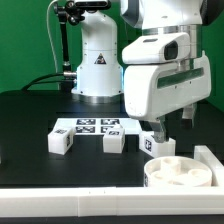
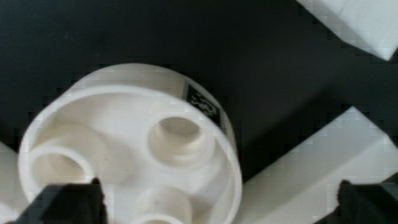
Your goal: Assemble stool
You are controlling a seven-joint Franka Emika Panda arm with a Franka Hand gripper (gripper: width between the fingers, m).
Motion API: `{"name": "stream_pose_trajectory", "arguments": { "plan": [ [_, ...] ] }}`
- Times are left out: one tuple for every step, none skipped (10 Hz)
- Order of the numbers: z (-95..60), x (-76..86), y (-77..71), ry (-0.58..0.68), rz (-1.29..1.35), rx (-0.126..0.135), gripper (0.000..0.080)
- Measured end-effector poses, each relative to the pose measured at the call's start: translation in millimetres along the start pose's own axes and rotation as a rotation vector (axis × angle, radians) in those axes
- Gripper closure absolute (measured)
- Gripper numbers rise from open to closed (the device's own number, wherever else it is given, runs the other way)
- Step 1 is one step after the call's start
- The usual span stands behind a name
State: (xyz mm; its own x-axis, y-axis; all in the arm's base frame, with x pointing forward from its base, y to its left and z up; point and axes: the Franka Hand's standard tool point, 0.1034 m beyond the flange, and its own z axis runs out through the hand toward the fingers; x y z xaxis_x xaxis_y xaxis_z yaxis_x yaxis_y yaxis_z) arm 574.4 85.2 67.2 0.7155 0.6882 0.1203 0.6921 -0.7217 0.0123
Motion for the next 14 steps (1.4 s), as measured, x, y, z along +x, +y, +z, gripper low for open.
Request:
{"name": "stream_pose_trajectory", "arguments": {
  "plan": [
    [-0.6, -0.9, 0.5, 0.005, 0.102, 0.003, 0.0151],
    [-3.0, -7.4, 2.5, 0.008, 0.256, 0.005, 0.0151],
    [-4.7, -14.3, -1.3, 0.001, 0.42, 0.007, 0.0151],
    [-2.9, -17.3, -4.9, 0.004, 0.534, 0.007, 0.0151],
    [1.0, -19.9, -9.4, 0.019, 0.611, 0.005, 0.0151],
    [0.7, -19.0, -10.1, 0.017, 0.669, 0.012, 0.0151],
    [0.5, -18.6, -9.9, 0.015, 0.683, 0.014, 0.0151],
    [1.1, -20.0, -11.9, -0.005, 0.679, 0.023, 0.0151],
    [1.3, -19.8, -12.1, -0.004, 0.678, 0.023, 0.0151],
    [3.5, -21.4, -20.5, -0.051, 0.667, 0.021, 0.0151],
    [4.0, -24.4, -27.8, -0.15, 0.634, 0.034, 0.0151],
    [4.5, -21.0, -29.9, -0.2, 0.6, 0.025, 0.0151],
    [7.1, -22.4, -33.0, -0.233, 0.565, 0.035, 0.0151],
    [5.3, -29.9, -33.6, -0.329, 0.539, 0.072, 0.0151]
  ]
}}
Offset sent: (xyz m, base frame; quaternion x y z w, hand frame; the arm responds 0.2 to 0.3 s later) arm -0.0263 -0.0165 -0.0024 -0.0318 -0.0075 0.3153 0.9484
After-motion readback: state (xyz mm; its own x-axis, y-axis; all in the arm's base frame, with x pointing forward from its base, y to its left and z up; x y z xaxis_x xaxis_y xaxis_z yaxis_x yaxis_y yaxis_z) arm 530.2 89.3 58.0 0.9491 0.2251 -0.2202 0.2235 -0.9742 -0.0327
